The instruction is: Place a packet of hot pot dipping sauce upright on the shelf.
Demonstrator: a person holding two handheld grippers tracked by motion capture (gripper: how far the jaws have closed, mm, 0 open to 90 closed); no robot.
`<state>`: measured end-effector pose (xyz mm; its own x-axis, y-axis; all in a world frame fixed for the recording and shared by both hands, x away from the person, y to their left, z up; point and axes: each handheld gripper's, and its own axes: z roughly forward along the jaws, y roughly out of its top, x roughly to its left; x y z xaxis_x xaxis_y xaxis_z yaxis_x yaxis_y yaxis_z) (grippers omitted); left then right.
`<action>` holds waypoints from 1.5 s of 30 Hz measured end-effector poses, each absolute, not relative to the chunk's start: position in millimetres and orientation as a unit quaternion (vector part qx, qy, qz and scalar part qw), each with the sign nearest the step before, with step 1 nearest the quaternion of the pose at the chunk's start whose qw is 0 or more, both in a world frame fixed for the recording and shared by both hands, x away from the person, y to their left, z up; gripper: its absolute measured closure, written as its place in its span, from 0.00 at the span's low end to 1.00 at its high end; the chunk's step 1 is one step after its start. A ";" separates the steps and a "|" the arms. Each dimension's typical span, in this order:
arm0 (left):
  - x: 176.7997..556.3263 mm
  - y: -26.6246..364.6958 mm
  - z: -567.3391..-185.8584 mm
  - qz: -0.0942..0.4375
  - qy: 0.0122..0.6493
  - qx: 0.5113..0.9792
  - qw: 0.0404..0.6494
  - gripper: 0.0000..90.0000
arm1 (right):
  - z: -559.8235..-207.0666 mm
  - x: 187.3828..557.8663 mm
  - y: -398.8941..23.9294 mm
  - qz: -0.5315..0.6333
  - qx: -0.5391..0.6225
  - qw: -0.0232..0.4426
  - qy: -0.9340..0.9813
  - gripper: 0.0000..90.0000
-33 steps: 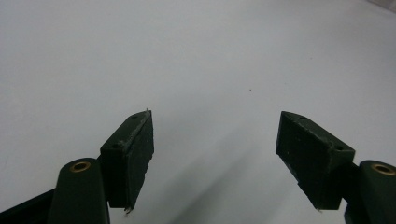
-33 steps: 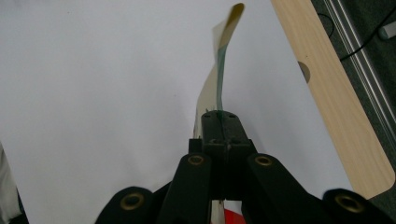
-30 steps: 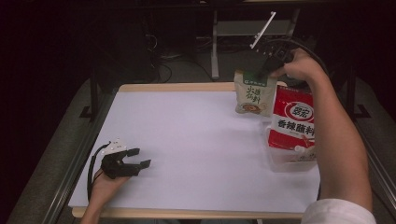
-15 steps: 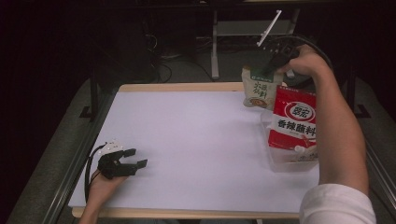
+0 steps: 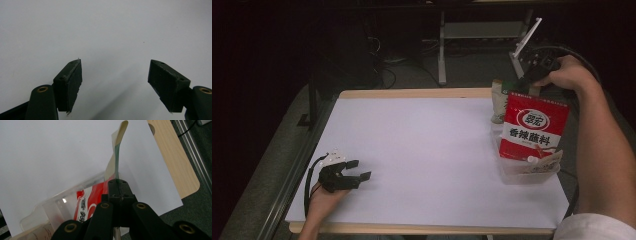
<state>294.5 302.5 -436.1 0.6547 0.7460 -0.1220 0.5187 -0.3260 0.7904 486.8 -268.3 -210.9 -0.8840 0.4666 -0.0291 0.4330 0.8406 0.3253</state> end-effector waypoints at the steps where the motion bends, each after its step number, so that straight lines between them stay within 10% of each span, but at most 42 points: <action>1: 294.5 302.6 -436.1 0.133 0.394 0.803 0.427 0.30 | -211.9 484.9 -272.6 0.160 0.240 0.052 0.956 1.00; 19: 295.6 304.6 -438.0 0.133 0.397 0.803 0.424 0.30 | -241.5 494.8 -288.1 0.148 0.286 0.049 0.946 0.99; 45: 294.4 304.7 -437.9 0.130 0.399 0.802 0.426 0.30 | -249.4 499.6 -305.9 0.171 0.341 0.052 0.923 0.68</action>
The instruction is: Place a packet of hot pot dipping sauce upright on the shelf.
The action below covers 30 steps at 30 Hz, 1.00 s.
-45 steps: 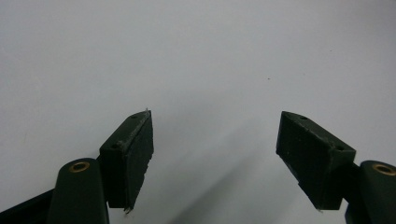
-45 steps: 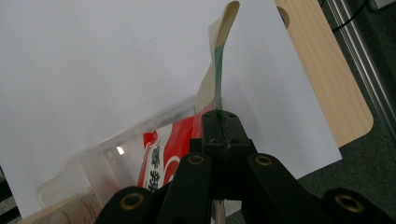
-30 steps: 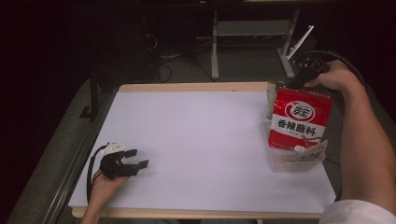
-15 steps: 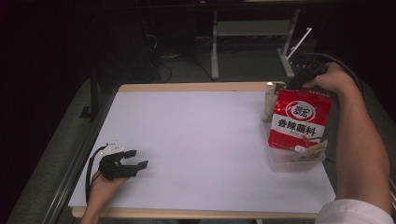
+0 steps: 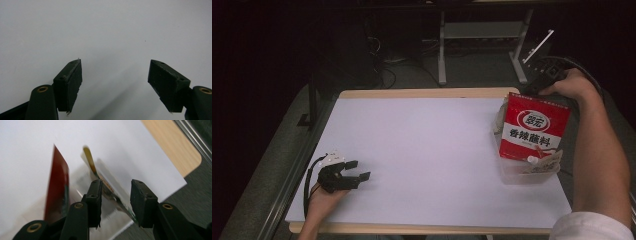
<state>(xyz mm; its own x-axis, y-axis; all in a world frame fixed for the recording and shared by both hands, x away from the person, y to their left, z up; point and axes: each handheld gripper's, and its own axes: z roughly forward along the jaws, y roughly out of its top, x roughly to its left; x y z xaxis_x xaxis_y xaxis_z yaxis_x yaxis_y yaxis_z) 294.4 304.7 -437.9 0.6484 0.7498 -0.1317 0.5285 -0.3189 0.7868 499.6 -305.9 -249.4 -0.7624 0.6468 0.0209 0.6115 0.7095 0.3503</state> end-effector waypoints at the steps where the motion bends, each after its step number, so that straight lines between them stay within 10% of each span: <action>1: 294.6 304.3 -438.1 0.129 0.397 0.803 0.425 0.30 | -246.9 499.0 -307.5 0.181 0.342 0.053 0.921 0.67; 30: 292.7 305.1 -434.4 0.125 0.386 0.803 0.437 0.30 | -209.1 480.4 -254.1 0.288 0.310 0.051 0.905 0.58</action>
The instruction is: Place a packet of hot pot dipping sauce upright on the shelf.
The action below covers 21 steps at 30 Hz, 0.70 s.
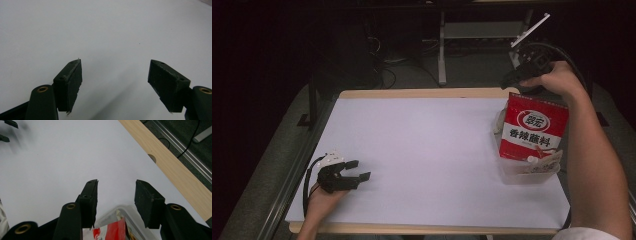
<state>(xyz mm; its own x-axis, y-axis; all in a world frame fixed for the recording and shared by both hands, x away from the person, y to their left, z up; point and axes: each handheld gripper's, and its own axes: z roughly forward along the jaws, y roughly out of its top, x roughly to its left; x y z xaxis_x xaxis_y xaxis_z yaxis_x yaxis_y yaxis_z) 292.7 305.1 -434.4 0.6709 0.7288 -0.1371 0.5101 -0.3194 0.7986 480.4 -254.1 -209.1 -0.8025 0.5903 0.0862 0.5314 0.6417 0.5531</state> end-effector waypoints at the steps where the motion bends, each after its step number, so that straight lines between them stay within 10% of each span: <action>1: 292.7 305.1 -434.4 0.125 0.386 0.803 0.437 0.30 | -209.1 480.4 -254.1 0.288 0.310 0.051 0.905 0.58; 21: 290.8 302.7 -432.0 0.122 0.382 0.800 0.446 0.30 | -208.2 440.9 -242.9 0.308 0.311 0.063 0.897 0.49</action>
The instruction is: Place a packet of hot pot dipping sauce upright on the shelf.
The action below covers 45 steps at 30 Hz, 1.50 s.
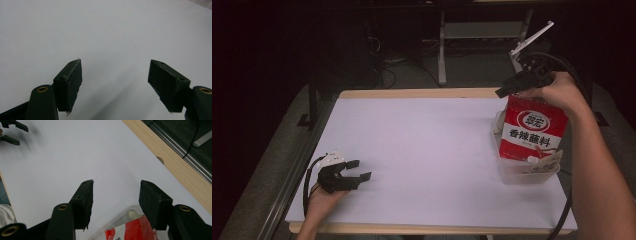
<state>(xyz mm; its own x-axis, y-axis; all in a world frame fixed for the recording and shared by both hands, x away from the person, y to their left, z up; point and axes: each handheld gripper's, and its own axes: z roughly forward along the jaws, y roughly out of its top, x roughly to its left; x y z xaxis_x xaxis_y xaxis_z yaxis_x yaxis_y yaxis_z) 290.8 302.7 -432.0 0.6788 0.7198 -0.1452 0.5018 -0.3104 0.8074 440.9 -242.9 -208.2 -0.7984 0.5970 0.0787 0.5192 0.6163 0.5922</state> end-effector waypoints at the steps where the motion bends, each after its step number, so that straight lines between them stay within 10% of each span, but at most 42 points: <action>1: 290.6 302.6 -432.0 0.123 0.381 0.800 0.446 0.30 | -208.9 438.9 -241.7 0.309 0.310 0.062 0.897 0.49; 45: 279.6 302.8 -429.6 0.130 0.371 0.810 0.435 0.30 | -256.1 365.6 -186.0 0.331 0.278 0.034 0.901 0.40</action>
